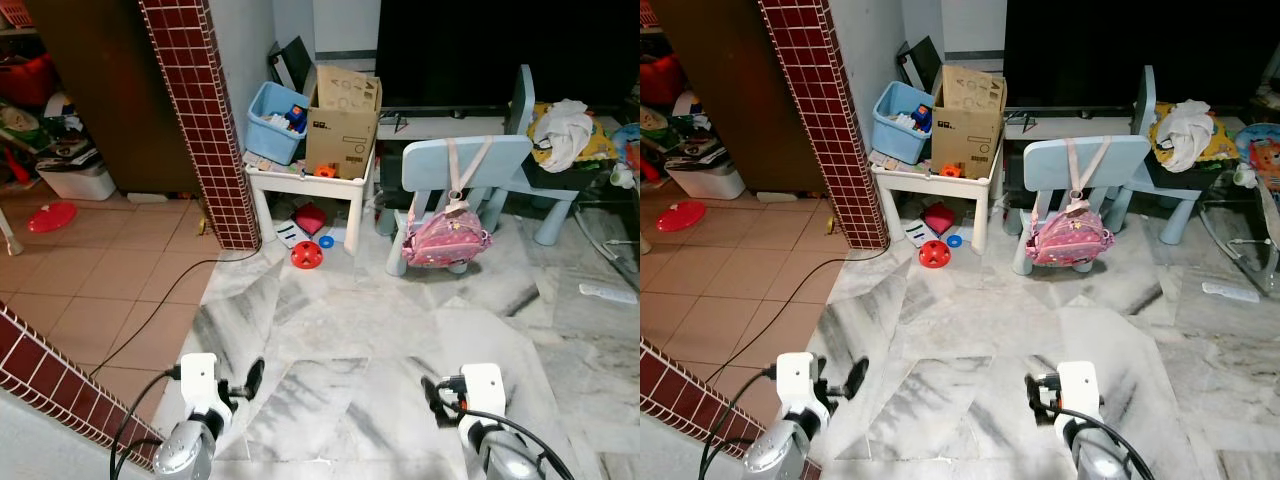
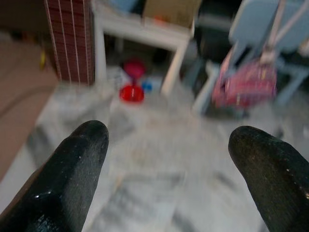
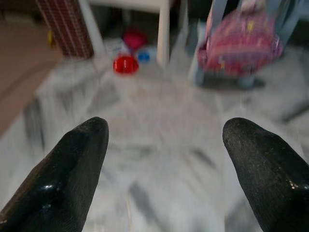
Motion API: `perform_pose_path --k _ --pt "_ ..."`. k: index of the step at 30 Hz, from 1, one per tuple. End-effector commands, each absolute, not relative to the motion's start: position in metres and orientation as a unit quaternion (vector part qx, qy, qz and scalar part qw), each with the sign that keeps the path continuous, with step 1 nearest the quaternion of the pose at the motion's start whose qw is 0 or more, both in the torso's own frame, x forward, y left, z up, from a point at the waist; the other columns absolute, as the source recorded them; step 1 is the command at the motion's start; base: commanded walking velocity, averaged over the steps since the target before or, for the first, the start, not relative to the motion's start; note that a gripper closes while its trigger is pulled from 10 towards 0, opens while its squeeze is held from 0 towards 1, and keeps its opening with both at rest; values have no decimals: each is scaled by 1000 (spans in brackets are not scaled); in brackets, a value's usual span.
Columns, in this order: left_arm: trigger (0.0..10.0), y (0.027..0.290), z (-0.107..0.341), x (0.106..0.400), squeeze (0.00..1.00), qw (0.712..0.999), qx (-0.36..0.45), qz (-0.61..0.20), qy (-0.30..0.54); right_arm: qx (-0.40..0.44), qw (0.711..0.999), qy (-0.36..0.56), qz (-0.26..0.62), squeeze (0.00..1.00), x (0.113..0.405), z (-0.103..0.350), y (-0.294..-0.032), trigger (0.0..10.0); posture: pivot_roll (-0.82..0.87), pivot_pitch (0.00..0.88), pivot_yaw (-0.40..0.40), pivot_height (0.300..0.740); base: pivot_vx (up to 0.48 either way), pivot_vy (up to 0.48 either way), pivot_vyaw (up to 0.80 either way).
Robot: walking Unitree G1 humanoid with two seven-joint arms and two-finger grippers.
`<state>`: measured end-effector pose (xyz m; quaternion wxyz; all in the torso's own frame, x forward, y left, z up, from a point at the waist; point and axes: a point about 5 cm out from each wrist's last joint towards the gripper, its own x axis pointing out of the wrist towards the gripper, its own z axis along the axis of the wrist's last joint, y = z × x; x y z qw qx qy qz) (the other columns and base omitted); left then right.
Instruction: Hang keys on a hook
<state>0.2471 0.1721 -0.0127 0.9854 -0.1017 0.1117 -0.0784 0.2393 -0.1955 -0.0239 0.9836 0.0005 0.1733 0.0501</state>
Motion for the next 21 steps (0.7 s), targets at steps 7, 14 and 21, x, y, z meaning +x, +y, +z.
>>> perform_pose_path --k 7,14,21 --pt "10000 167 20 270 0 989 -102 -105 27 20 996 60 71 0 268 13 -179 10000 -57 0 27 740 0 0 0" --pt "10000 172 22 270 0 991 -97 -95 24 29 996 46 71 0 268 17 -174 10000 -54 0 25 740 0 0 0" --pt "10000 177 8 248 0 990 -99 -85 45 31 994 68 74 0 248 5 -173 10000 -40 34 18 740 0 0 0"
